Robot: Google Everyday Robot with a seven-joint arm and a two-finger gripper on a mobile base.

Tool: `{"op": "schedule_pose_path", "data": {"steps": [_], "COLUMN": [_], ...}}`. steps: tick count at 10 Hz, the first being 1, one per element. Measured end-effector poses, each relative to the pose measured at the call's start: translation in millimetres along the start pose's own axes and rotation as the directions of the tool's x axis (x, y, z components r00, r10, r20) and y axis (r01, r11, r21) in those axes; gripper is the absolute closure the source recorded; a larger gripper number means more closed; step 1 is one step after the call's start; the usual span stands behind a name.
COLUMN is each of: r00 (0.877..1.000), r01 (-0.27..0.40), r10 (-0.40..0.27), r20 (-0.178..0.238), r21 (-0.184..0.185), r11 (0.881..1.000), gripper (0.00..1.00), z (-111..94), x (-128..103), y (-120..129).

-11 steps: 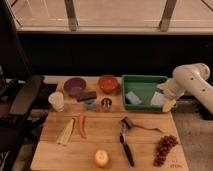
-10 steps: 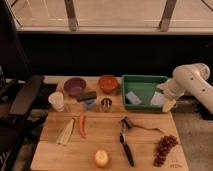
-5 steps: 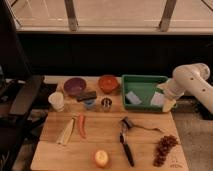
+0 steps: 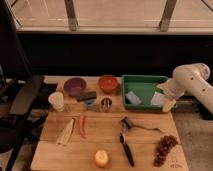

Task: Place eraser in red bowl

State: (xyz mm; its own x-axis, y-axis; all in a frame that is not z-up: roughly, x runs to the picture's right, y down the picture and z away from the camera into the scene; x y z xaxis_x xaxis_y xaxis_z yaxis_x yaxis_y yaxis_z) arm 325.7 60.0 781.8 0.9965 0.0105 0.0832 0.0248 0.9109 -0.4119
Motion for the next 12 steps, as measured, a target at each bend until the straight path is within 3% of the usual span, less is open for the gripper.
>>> {"op": "schedule_pose_path", "data": {"steps": [3,6,7,12], "r00": [0.994,0.966,0.952,0.953], "r01": [0.108,0.247,0.287,0.285], "r10": [-0.108,-0.241,-0.277,-0.275], "r20": [0.019,0.093,0.129,0.124], "r21": [-0.026,-0.055,-0.061,-0.063], "r11": [0.994,0.967,0.956,0.957], "gripper": [0.2,0.2,0.2,0.2], "z": [-4,0,2,1], "x": [-16,-76,-107,-103], "y": [-13,-22,-23,-22]}}
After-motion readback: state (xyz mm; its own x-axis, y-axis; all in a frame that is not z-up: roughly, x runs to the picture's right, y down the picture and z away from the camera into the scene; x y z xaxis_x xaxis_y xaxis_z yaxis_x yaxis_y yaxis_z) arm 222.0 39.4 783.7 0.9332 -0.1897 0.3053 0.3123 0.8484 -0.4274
